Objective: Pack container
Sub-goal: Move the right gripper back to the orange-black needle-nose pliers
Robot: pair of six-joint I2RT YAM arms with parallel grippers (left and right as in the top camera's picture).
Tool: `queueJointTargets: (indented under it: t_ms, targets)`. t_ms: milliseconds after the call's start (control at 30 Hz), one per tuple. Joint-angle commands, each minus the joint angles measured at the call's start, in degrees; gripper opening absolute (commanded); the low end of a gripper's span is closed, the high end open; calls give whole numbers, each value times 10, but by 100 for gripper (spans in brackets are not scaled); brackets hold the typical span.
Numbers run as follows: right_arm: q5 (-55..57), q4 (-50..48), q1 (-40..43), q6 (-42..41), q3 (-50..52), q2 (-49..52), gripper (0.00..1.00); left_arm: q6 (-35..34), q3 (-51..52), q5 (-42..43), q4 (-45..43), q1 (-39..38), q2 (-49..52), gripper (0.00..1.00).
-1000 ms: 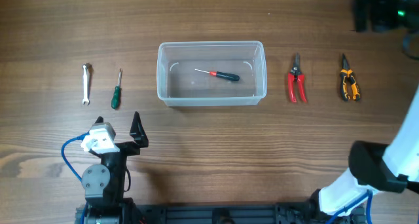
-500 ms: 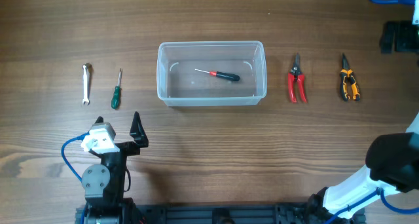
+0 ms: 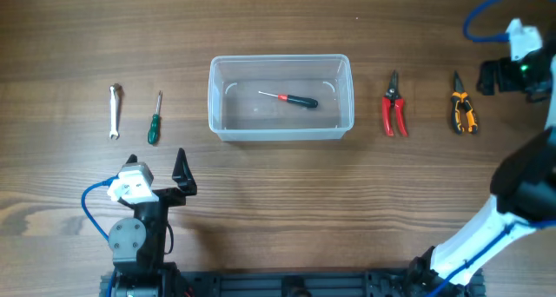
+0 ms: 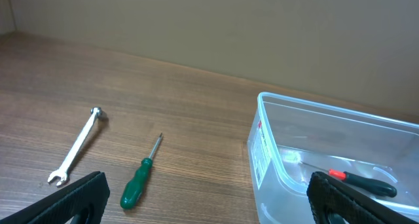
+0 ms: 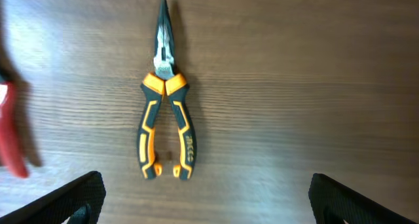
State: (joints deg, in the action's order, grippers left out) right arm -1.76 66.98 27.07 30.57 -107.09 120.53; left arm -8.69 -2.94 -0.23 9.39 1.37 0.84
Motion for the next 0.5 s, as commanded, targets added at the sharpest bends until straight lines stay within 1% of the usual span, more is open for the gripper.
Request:
queueJointTargets:
  t_ms: [0,167,467]
  targets:
    - [7,3,4,9,5,42,100,9,4,-7,-2,-4,-5,100]
    - [23,7,11,25,5,64,100,9,4,-7,-2,-3,-5,100]
    - [18,-3,24,8,6,72,100,9,4,-7,-2,-4,-5,100]
